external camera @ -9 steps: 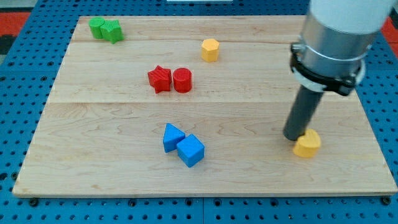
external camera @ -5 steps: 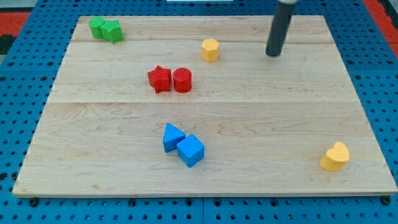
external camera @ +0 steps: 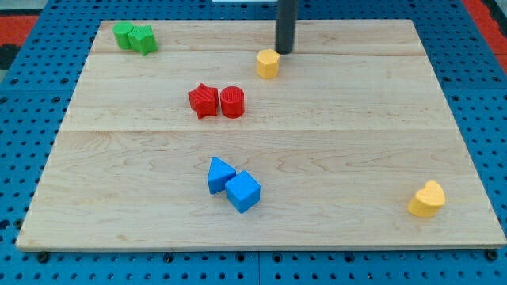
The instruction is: Push yellow hexagon closer to the yellow heart
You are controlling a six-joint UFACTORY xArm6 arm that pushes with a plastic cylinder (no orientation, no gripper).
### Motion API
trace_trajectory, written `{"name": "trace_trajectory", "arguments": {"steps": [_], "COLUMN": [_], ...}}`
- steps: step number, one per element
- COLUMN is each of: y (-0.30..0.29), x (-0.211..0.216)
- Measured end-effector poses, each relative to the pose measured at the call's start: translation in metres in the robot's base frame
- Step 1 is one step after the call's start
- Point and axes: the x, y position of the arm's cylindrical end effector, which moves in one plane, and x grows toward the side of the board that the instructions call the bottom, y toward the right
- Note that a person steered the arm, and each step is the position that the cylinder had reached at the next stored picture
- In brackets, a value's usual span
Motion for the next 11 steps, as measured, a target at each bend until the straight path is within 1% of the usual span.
{"name": "trace_trajectory", "arguments": {"steps": [1,2,3,4,5,6,7,8,9,10,11], "y": [-0.027,0.043,0.086,0.062,0.021,0.011,0.06,0.078,0.035,0.052,0.14], "x": [0.034,0.082,0.121,0.067,0.067,0.103,0.174,0.183,0.19,0.217,0.278]}}
